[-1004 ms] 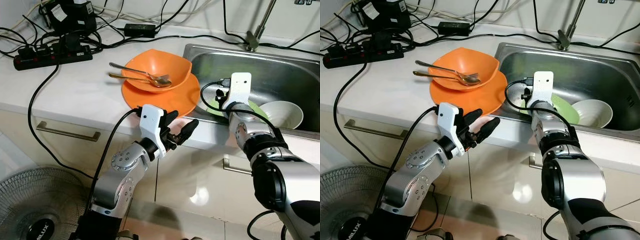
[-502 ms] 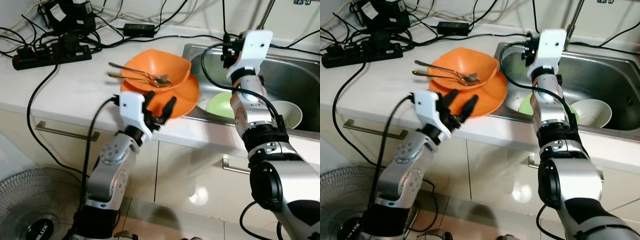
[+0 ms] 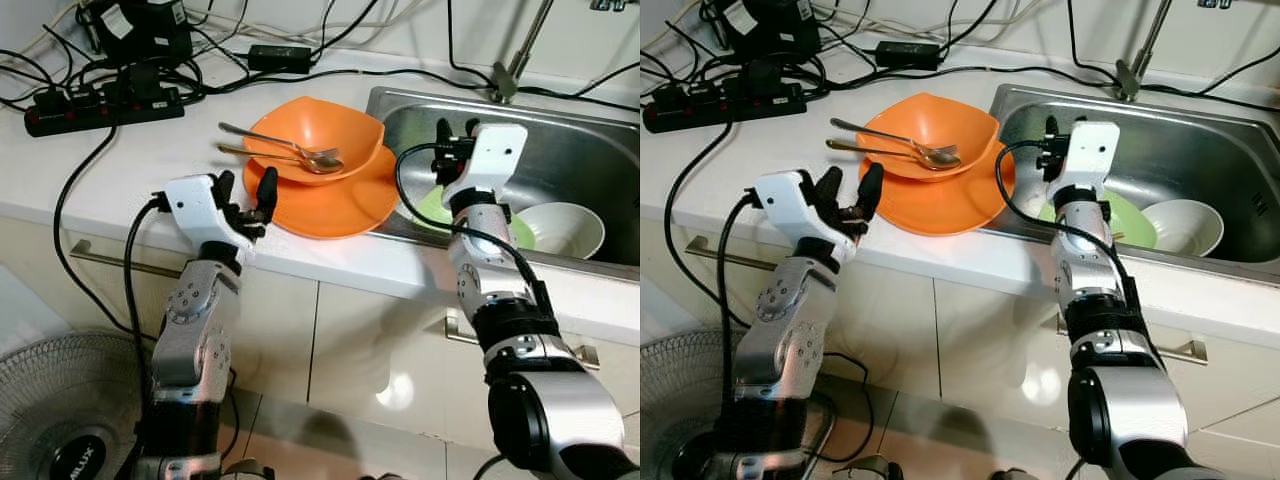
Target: Kitchen organization
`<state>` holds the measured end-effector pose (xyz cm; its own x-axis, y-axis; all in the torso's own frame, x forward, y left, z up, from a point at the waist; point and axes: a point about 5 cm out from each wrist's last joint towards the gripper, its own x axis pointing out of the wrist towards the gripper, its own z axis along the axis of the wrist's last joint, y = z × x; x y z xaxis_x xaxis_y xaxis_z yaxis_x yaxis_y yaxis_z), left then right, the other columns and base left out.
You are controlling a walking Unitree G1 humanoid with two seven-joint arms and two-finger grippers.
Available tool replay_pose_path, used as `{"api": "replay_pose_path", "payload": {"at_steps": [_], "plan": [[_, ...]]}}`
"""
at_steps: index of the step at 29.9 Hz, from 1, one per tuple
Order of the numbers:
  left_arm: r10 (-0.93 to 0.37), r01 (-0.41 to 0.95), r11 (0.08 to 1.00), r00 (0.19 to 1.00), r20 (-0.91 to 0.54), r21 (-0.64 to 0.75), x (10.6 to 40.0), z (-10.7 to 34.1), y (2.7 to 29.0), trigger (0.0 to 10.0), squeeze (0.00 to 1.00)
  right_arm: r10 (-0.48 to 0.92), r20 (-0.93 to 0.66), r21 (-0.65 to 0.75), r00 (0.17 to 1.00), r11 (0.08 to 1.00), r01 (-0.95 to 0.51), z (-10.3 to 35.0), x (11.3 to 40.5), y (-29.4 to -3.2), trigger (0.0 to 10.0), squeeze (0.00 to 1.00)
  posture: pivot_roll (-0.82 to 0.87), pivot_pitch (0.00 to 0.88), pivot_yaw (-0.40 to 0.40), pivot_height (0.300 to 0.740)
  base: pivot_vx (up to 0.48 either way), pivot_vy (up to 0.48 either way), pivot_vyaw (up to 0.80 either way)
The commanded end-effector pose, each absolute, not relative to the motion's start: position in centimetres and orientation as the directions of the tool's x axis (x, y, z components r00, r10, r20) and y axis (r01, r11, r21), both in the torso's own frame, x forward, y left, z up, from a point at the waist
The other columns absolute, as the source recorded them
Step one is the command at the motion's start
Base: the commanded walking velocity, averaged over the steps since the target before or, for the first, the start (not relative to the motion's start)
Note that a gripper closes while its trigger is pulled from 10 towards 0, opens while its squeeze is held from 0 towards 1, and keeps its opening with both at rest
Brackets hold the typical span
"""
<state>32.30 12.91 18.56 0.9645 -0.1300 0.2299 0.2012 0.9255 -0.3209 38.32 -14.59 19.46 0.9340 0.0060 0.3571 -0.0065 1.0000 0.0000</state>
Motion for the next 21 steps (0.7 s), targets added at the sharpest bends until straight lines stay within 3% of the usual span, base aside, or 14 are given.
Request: {"api": "replay_pose_path", "payload": {"at_steps": [1,11,21], "plan": [[-0.127,0.199,0.92,0.967,0.223,-0.339,32.3,18.4,12.9,10.0,0.0,0.008,0.359,-0.004,0.933,1.0,-0.007,19.4,38.2,-14.9,10.0,0.0,0.15,0.066,-0.019,0.74,0.0,0.0,0.0],[-0.05,0.151,0.856,0.976,0.212,-0.495,34.9,18.6,14.9,10.0,0.0,0.041,0.357,-0.005,0.933,0.999,-0.043,18.7,37.2,-13.9,10.0,0.0,0.13,0.038,-0.003,0.74,0.0,0.0,0.0],[-0.034,0.144,0.846,0.975,0.218,-0.514,36.3,19.1,15.2,10.0,0.0,0.045,0.357,-0.01,0.933,0.999,-0.045,19.0,37.1,-13.9,10.0,0.0,0.13,0.045,-0.003,0.74,0.0,0.0,0.0]]}}
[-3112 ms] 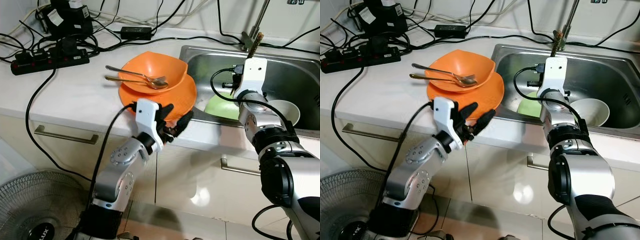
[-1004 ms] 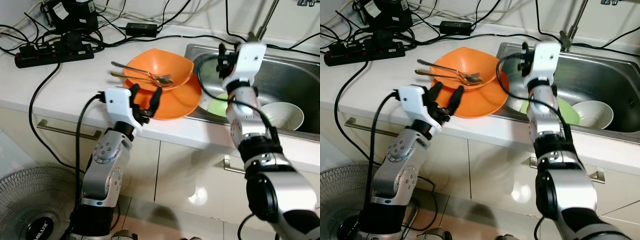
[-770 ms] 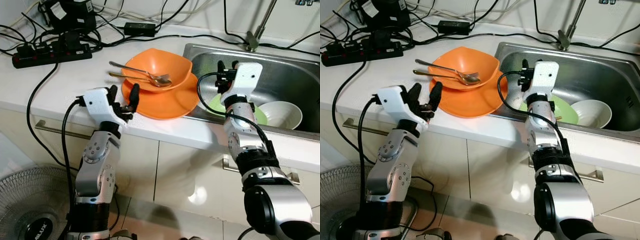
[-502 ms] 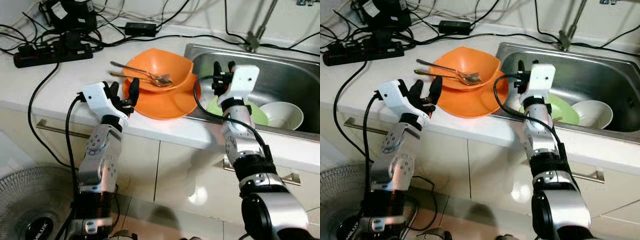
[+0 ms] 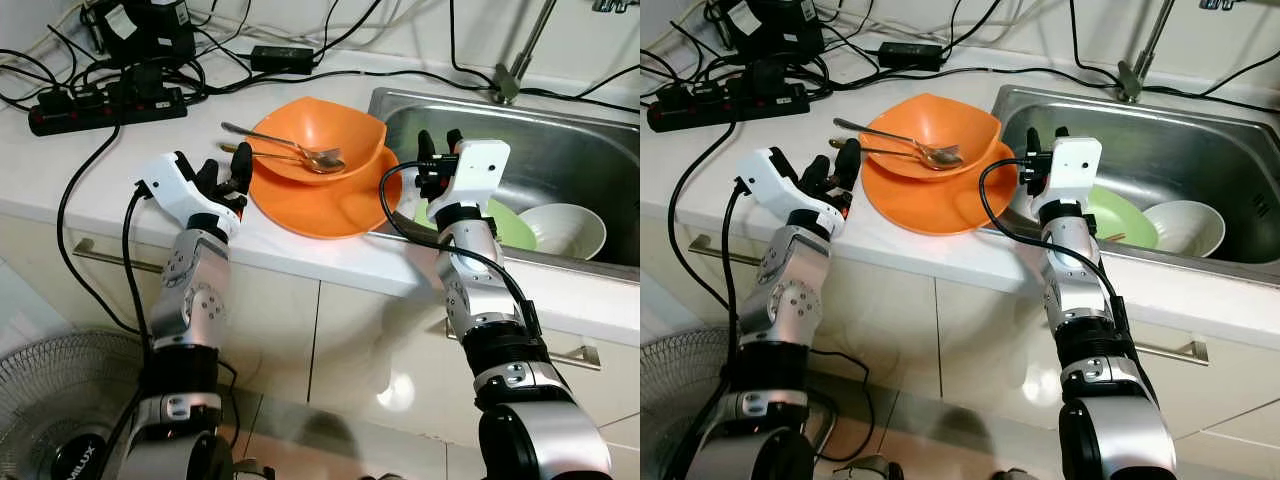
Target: Kitchen organization
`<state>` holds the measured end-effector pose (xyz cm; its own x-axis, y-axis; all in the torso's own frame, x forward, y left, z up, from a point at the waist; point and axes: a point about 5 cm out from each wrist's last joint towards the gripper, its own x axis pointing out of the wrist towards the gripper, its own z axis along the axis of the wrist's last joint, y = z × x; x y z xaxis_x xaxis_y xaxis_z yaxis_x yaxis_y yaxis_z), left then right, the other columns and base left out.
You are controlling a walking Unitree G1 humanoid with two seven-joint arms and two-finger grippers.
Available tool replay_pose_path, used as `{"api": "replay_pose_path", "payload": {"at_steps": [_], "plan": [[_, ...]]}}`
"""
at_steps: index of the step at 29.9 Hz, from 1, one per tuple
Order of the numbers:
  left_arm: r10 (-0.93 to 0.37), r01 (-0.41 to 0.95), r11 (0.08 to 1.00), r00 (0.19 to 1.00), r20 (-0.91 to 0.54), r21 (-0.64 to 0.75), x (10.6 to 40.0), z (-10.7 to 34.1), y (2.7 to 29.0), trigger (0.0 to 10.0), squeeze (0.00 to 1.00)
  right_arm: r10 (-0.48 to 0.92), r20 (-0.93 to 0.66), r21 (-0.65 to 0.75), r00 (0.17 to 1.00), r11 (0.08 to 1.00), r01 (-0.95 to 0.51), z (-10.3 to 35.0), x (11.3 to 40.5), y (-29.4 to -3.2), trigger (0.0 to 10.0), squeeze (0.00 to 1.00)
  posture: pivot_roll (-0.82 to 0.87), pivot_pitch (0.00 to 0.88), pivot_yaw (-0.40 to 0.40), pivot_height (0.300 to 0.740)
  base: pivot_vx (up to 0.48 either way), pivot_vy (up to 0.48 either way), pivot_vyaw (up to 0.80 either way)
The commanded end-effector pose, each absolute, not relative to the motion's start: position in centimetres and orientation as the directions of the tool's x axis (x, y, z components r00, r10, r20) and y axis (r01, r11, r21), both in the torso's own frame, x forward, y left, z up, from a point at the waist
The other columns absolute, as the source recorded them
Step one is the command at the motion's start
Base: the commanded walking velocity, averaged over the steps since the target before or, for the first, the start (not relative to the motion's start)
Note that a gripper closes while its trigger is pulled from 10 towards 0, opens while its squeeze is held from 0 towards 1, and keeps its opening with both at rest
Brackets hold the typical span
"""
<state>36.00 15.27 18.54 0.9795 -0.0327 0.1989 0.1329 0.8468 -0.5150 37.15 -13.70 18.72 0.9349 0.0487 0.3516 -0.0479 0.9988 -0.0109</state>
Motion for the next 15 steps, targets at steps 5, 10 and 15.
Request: {"api": "replay_pose_path", "payload": {"at_steps": [5,10,15], "plan": [[-0.047,0.153,0.844,0.976,0.215,-0.513,37.1,19.4,15.2,10.0,0.0,0.043,0.354,-0.01,0.934,0.999,-0.042,18.9,37.0,-14.0,10.0,0.0,0.12,0.049,0.0,0.74,0.0,0.0,0.0],[-0.052,0.16,0.845,0.974,0.219,-0.51,37.6,19.7,15.1,10.0,0.0,0.036,0.352,-0.012,0.935,0.999,-0.034,18.9,36.8,-14.2,10.0,0.0,0.11,0.055,0.004,0.74,0.0,0.0,0.0],[-0.051,0.164,0.835,0.973,0.224,-0.526,38.0,19.8,15.1,4.1,0.0,0.029,0.349,-0.014,0.937,1.0,-0.026,18.9,36.7,-14.5,10.0,0.0,0.1,0.06,0.008,0.74,0.0,0.0,0.0]]}}
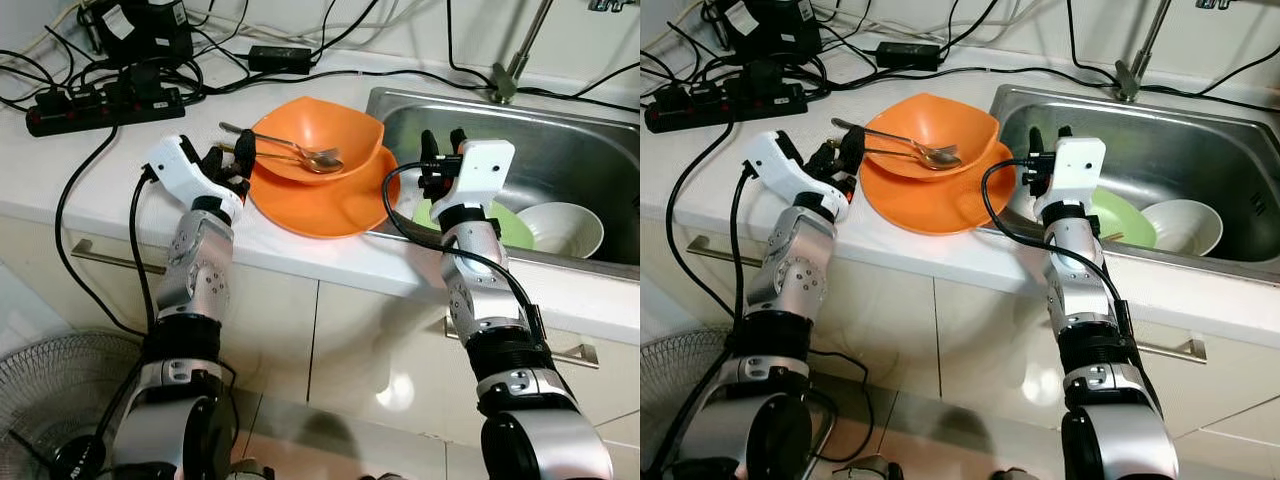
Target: Kitchen organization
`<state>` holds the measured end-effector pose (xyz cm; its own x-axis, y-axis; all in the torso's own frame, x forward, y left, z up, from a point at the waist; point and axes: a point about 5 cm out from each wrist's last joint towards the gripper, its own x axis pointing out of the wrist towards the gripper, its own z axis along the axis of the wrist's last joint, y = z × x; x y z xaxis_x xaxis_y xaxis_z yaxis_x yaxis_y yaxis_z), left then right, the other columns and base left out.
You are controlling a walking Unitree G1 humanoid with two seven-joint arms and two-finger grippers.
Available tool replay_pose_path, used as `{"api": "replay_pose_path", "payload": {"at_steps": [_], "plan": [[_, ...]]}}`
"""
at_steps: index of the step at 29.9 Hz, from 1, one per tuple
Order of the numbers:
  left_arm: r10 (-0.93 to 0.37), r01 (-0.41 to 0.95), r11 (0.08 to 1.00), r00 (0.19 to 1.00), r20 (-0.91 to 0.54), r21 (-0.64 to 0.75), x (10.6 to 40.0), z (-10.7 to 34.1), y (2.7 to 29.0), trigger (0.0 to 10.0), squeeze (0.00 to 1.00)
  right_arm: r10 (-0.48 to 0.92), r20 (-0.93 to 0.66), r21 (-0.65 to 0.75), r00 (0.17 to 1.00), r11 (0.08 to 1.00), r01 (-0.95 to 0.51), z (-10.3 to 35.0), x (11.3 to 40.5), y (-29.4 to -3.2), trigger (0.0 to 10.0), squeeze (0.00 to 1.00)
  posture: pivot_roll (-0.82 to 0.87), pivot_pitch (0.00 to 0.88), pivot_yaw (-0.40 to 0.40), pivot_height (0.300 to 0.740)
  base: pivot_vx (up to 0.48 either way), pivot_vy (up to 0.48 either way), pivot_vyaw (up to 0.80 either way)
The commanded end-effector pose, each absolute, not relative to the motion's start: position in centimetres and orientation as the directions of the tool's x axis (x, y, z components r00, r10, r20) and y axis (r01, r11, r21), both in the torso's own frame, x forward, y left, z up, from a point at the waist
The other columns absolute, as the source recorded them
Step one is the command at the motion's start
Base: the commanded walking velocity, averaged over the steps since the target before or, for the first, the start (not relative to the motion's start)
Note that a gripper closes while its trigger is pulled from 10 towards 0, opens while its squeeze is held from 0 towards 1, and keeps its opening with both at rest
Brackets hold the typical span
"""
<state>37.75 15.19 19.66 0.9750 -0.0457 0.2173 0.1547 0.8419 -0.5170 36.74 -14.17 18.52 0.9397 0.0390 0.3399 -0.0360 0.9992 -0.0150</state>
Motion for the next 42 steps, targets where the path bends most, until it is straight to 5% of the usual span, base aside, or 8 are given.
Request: {"api": "replay_pose_path", "payload": {"at_steps": [1,42], "plan": [[-0.051,0.166,0.832,0.973,0.225,-0.529,37.9,19.8,15.0,0.0,0.0,0.028,0.345,-0.017,0.938,1.0,-0.023,18.8,36.7,-14.5,10.0,0.0,0.1,0.062,0.01,0.74,0.0,0.0,0.0],[-0.065,0.22,0.791,0.958,0.28,-0.57,37.1,21.1,13.9,0.0,0.0,0.019,0.304,-0.029,0.952,1.0,-0.011,18.6,36.9,-14.7,10.0,0.0,0.11,0.055,0.013,0.74,0.0,0.0,0.0]]}}
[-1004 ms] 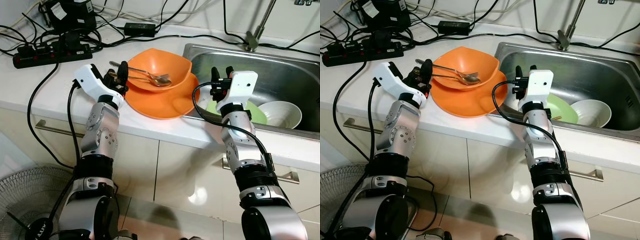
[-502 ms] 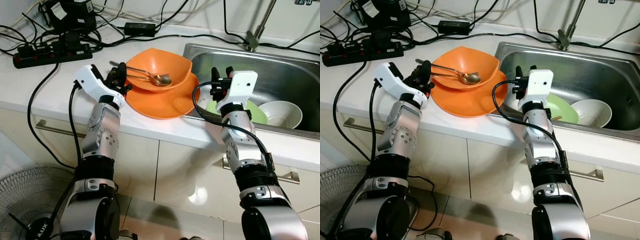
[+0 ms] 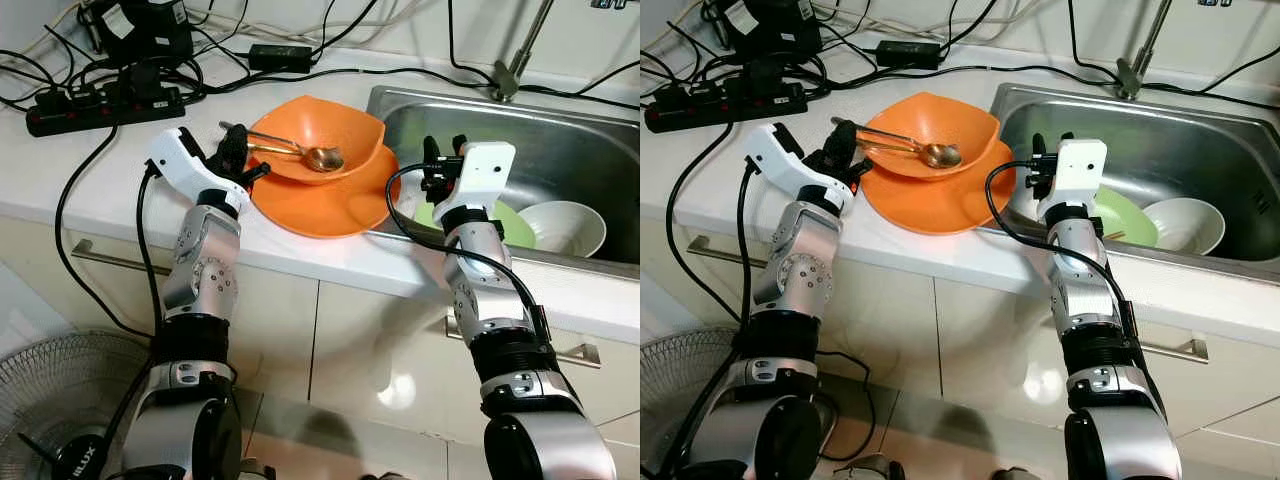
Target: Kitchen organization
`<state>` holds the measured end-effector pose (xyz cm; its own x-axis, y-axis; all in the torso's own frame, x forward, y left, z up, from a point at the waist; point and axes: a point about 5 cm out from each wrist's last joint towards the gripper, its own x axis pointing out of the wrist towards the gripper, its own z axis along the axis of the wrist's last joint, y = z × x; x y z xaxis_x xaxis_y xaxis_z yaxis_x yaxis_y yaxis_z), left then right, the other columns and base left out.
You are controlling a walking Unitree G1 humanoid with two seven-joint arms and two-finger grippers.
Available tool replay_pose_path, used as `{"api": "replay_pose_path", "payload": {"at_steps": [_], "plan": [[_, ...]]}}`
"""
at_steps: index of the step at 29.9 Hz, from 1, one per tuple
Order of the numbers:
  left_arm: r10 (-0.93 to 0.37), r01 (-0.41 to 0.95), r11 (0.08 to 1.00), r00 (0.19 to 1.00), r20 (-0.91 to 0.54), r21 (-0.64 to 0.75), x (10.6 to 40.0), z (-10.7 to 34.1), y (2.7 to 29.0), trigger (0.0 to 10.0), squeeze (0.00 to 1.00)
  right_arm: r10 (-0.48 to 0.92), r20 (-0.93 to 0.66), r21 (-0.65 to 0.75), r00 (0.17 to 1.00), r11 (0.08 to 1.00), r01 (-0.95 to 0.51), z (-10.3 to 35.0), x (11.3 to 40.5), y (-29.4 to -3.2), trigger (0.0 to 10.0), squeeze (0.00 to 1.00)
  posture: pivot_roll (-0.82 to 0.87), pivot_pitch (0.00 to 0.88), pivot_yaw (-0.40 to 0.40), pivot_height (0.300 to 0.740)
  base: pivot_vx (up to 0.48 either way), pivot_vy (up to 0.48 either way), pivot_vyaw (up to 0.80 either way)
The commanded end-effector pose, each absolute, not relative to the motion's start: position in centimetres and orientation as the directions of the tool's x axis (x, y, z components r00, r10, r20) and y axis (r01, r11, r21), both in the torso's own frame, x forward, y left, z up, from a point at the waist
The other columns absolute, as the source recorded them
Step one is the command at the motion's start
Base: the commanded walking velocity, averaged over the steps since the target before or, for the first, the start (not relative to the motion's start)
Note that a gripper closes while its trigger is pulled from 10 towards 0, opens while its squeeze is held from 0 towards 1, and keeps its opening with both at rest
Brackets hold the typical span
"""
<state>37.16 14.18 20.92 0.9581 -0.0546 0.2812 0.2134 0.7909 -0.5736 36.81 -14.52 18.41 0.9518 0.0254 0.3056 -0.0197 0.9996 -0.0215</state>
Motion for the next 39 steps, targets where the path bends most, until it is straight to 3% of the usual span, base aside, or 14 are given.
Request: {"api": "replay_pose_path", "payload": {"at_steps": [1,18,20,21,23,24,25,26,30,34,35,37,39], "plan": [[-0.066,0.225,0.79,0.956,0.285,-0.57,37.1,21.3,13.9,0.0,0.0,0.019,0.305,-0.028,0.952,1.0,-0.011,18.7,36.9,-14.7,10.0,0.0,0.11,0.054,0.012,0.74,0.0,0.0,0.0],[-0.16,0.419,0.729,0.873,0.46,-0.542,35.4,26.3,11.9,0.0,0.0,0.007,0.303,-0.039,0.953,0.999,0.005,18.9,37.2,-14.9,10.0,0.0,0.12,0.04,0.01,0.74,0.0,0.0,0.0],[-0.19,0.462,0.712,0.852,0.488,-0.529,35.0,27.0,11.4,4.6,0.0,0.005,0.304,-0.04,0.953,0.999,0.007,19.0,37.3,-14.9,10.0,0.0,0.12,0.041,0.009,0.74,0.0,0.0,0.0],[-0.195,0.471,0.705,0.847,0.494,-0.53,34.8,27.1,11.3,10.0,0.0,0.003,0.305,-0.042,0.952,0.999,0.011,19.0,37.3,-14.9,10.0,0.0,0.12,0.041,0.009,0.74,0.0,0.0,0.0],[-0.195,0.474,0.702,0.846,0.496,-0.531,34.8,27.1,11.3,10.0,0.0,0.002,0.305,-0.042,0.952,0.999,0.011,19.0,37.3,-14.9,10.0,0.0,0.12,0.041,0.009,0.74,0.0,0.0,0.0],[-0.199,0.478,0.7,0.844,0.499,-0.531,34.7,27.2,11.2,10.0,0.0,-0.001,0.306,-0.038,0.952,0.999,0.014,19.1,37.3,-15.0,10.0,0.91,0.12,0.044,0.009,0.74,0.0,0.0,0.0],[-0.199,0.478,0.7,0.844,0.499,-0.531,34.7,27.2,11.2,10.0,0.0,-0.001,0.306,-0.038,0.952,0.999,0.014,19.1,37.3,-15.0,10.0,0.91,0.12,0.044,0.009,0.74,0.0,0.0,0.0],[-0.2,0.482,0.696,0.842,0.501,-0.532,34.6,27.3,11.1,10.0,0.0,-0.016,0.304,-0.006,0.953,1.0,0.019,19.2,37.4,-15.2,10.0,1.0,0.12,0.044,0.009,0.74,0.0,0.0,0.0],[-0.209,0.496,0.684,0.835,0.509,-0.535,34.4,27.6,10.9,10.0,0.0,-0.052,0.3,0.117,0.952,0.993,0.018,19.9,37.7,-15.6,10.0,1.0,0.11,0.047,0.011,0.74,0.0,0.0,0.0],[-0.223,0.512,0.671,0.829,0.512,-0.536,34.4,27.7,10.6,10.0,0.0,-0.073,0.285,0.327,0.956,0.945,-0.025,21.0,38.0,-15.7,10.0,0.97,0.11,0.048,0.012,0.74,0.0,0.0,0.0],[-0.224,0.513,0.669,0.829,0.512,-0.538,34.4,27.7,10.5,10.0,0.0,-0.069,0.28,0.383,0.958,0.923,-0.045,21.2,38.1,-15.6,10.0,0.0,0.11,0.048,0.012,0.74,0.0,0.0,0.0],[-0.226,0.514,0.666,0.829,0.511,-0.54,34.4,27.6,10.4,10.0,0.0,-0.064,0.277,0.432,0.959,0.899,-0.065,21.4,38.1,-15.5,10.0,0.0,0.11,0.05,0.013,0.74,0.0,0.0,0.0],[-0.237,0.524,0.653,0.827,0.511,-0.546,34.3,27.6,10.0,10.0,0.0,-0.048,0.257,0.561,0.965,0.821,-0.109,22.0,38.3,-15.2,10.0,0.0,0.11,0.052,0.014,0.74,0.0,0.0,0.0]]}}
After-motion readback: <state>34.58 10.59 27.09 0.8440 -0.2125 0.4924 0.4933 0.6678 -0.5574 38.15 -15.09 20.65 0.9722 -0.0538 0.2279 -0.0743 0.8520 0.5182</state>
